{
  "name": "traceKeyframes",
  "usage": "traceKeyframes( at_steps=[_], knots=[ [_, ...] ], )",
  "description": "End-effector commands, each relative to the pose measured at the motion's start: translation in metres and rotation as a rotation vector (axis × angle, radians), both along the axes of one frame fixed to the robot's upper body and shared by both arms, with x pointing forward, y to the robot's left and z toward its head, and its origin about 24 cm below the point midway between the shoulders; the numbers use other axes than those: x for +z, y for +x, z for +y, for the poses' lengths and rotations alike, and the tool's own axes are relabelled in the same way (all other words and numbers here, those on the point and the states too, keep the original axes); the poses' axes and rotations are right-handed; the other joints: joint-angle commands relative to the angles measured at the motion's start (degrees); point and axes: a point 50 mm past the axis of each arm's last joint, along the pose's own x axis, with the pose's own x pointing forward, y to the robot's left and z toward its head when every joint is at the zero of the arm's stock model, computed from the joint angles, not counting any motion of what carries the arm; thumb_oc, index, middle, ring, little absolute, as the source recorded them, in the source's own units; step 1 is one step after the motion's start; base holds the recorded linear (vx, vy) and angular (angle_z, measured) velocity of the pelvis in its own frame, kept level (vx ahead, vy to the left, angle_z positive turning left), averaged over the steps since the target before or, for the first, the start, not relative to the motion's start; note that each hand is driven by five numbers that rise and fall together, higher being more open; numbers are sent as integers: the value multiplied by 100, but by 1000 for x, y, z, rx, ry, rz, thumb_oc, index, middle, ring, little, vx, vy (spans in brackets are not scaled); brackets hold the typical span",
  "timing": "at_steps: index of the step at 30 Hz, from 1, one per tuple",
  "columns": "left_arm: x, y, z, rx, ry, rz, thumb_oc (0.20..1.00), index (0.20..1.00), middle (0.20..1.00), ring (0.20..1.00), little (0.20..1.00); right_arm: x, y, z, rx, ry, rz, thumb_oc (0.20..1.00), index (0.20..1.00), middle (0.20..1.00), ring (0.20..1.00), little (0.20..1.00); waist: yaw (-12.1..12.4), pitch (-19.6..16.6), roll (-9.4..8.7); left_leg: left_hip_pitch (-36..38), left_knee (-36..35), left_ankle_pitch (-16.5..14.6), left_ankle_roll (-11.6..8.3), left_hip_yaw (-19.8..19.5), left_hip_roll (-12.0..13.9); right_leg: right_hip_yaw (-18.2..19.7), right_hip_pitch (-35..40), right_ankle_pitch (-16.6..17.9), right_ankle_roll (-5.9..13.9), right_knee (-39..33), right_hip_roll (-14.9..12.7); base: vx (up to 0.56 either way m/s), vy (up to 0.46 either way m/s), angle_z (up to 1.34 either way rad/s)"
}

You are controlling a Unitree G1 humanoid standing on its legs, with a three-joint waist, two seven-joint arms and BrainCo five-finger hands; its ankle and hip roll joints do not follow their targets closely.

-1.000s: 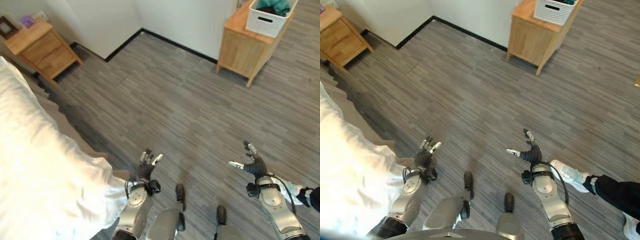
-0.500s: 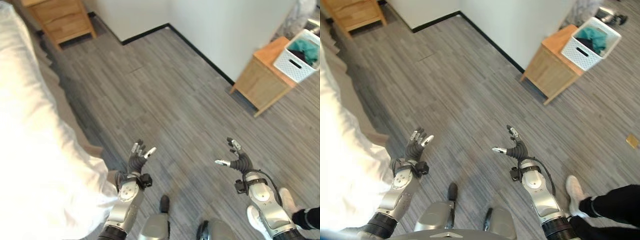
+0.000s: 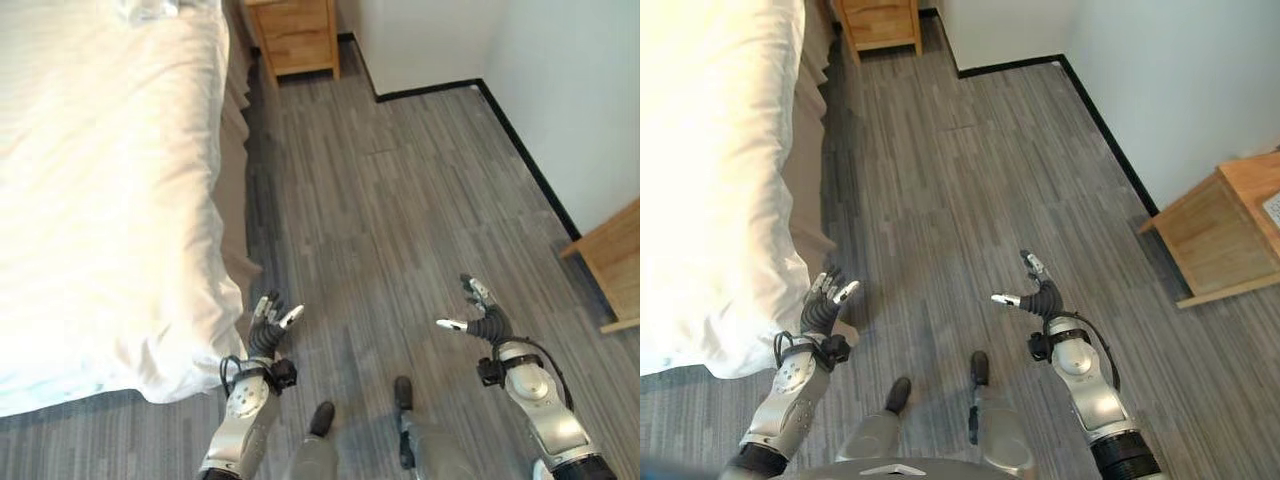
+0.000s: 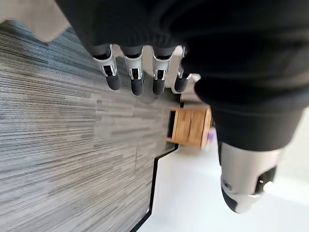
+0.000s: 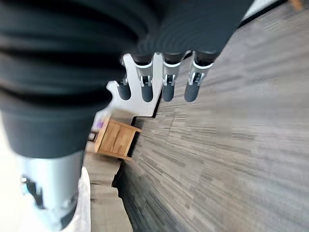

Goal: Making the bed.

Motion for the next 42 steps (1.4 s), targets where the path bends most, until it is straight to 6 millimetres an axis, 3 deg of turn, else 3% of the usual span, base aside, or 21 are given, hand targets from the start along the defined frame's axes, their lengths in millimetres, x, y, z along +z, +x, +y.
traceKeyframes(
  at_steps=[1, 2, 3, 5, 7, 8, 11, 14, 17, 27, 32, 35, 36, 38, 42],
  knots=[
    [32, 10, 14, 32, 9, -168, 1000, 1000, 1000, 1000, 1000, 22, 0, 1, 28, -18, -120, 1000, 1000, 1000, 1000, 1000, 101, -95, -148, 14, 1130, -245, -465, 624, -389, -138, 657, -562, 289, -321, -636, 8, -9, 27],
    [32, 10, 14, 32, 8, -168, 1000, 1000, 1000, 1000, 1000, 22, 0, 1, 28, -18, -120, 1000, 1000, 1000, 1000, 1000, 95, -87, -145, -18, 1196, -273, -463, 617, -400, -144, 657, -563, 292, -320, -639, 15, -52, 35],
    [34, 11, 13, 30, 1, -180, 1000, 1000, 1000, 1000, 1000, 23, 0, 0, 23, -12, -126, 1000, 1000, 1000, 1000, 1000, 110, -5, -170, -269, 1540, -150, -479, 843, -411, -209, 757, -593, 242, -340, -694, -10, -69, 35],
    [37, 12, 12, 27, -5, -194, 1000, 1000, 1000, 1000, 1000, 24, 0, -3, -1, -3, -135, 1000, 1000, 1000, 1000, 1000, 117, 71, -217, -653, 1918, -236, -360, 1375, -348, -324, 874, -721, 197, -347, -760, -1, -95, 34],
    [38, 15, 9, 17, -14, -202, 1000, 1000, 1000, 1000, 1000, 23, 0, -5, -11, -5, -135, 1000, 1000, 1000, 1000, 1000, 101, 23, -170, -708, 1445, -425, -274, 1723, -234, -410, 929, -826, 219, -347, -793, 45, -20, 35],
    [38, 15, 9, 16, -14, -202, 1000, 1000, 1000, 1000, 1000, 23, 0, -5, -12, -6, -135, 1000, 1000, 1000, 1000, 1000, 108, 25, -175, -681, 1410, -416, -271, 1732, -239, -404, 936, -832, 221, -347, -800, 72, 8, 38],
    [32, 12, 5, -7, 1, -172, 1000, 1000, 1000, 1000, 1000, 21, -1, -3, -1, -14, -126, 1000, 1000, 1000, 1000, 1000, 103, -107, -33, -407, 406, -338, -41, 1618, -469, -362, 963, -874, 252, -347, -650, 133, 44, 13],
    [35, 12, 2, -29, 6, -187, 1000, 1000, 1000, 1000, 1000, 21, -3, 0, -14, -16, -138, 1000, 1000, 1000, 1000, 1000, -20, -286, 16, 5, -218, -82, 20, 1752, -410, -387, 1042, -955, 217, -64, -555, 133, 63, -5],
    [39, 11, 5, -27, 26, -203, 1000, 1000, 1000, 1000, 1000, 26, -4, 0, -35, -2, -173, 1000, 1000, 1000, 1000, 1000, -60, -409, 18, 217, -443, -52, 40, 1791, -377, -369, 1086, -1048, 210, 20, -540, 53, 55, 4],
    [69, 13, 14, -4, 10, -348, 1000, 1000, 1000, 1000, 1000, 62, -4, 4, -8, -26, -345, 1000, 1000, 1000, 1000, 1000, 28, -795, -127, 406, -496, -26, 42, 1846, -288, -301, 1254, -970, 265, -10, -578, -2, 38, 4],
    [80, 13, 13, -12, 35, -396, 1000, 1000, 1000, 1000, 1000, 68, -10, 5, 2, -31, -375, 1000, 1000, 1000, 1000, 1000, 28, -952, -182, 507, -496, -86, 41, 1887, -270, -274, 1334, -967, 279, -36, -585, 29, 9, -12],
    [79, 11, 14, -21, 87, -390, 1000, 1000, 1000, 1000, 1000, 64, -11, 3, -7, -12, -357, 1000, 1000, 1000, 1000, 1000, 26, -1007, -190, 543, -496, -97, 33, 1907, -262, -271, 1380, -950, 287, -65, -593, 8, 1, -13],
    [29, -31, 59, 186, 226, -121, 1000, 1000, 1000, 1000, 1000, 44, -15, -38, -195, -87, -254, 1000, 1000, 1000, 1000, 1000, -37, -726, -171, -4, 217, -301, -157, 2701, -137, -945, 983, -830, 339, -347, -909, -14, 4, -4],
    [37, -23, 56, 181, 228, -157, 1000, 1000, 1000, 1000, 1000, 51, -13, -42, -212, -105, -279, 1000, 1000, 1000, 1000, 1000, -34, -729, -201, -126, 88, -187, -194, 2718, -113, -1051, 1044, -838, 356, -347, -944, 8, 68, -11],
    [41, -22, 52, 153, 245, -179, 1000, 1000, 1000, 1000, 1000, 54, -11, -38, -192, -103, -294, 1000, 1000, 1000, 1000, 1000, -10, -880, -184, 98, -270, -191, -61, 2606, -222, -1093, 1157, -820, 395, -327, -905, 108, 74, 23]
  ],
)
